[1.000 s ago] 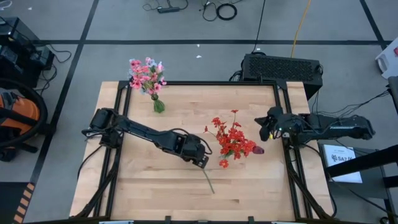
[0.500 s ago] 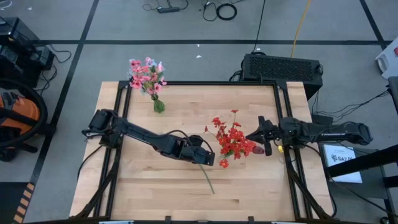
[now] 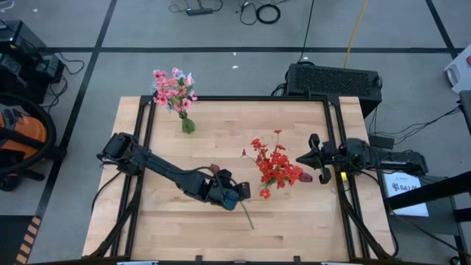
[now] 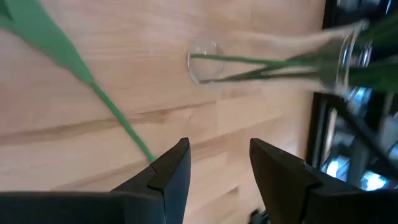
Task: Sort flowers into vase by color
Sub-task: Put the red flower into the transparent vase
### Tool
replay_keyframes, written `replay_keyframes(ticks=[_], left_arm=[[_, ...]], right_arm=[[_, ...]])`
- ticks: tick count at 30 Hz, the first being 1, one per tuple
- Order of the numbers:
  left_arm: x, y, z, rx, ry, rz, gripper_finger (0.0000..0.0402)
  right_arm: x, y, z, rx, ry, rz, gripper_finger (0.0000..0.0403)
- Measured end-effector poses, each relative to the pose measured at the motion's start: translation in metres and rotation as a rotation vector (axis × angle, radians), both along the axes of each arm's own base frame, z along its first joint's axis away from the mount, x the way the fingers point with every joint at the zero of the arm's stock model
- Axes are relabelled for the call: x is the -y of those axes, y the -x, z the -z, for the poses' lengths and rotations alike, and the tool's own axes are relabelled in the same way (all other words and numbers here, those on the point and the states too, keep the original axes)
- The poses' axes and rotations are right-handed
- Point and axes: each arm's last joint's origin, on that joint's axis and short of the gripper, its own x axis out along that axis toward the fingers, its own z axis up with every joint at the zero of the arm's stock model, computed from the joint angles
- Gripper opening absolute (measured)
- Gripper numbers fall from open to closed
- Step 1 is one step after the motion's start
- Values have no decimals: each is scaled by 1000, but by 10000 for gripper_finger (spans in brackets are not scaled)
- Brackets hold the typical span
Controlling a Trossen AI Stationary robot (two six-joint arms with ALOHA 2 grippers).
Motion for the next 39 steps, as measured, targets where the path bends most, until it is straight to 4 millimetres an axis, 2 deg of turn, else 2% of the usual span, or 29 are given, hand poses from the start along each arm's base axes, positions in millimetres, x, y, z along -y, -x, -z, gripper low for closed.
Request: replay_keyframes(ticks=[8,19,25,39], left_arm=[[3,5,2,-7,98,-169,171],[-28,11,14,-213,132,-275,171],[-47,5,33,-343,190,-241,171],[-66,-4,67,-448,200,-285,171]], right_arm=[[-1,1,1,-12,-46,-32,0],[-1,0,2,-33,-138,-28,0],[-1,0,1,-31,-138,-27,0],[-1,-1,3,-51,-139,-25,0]])
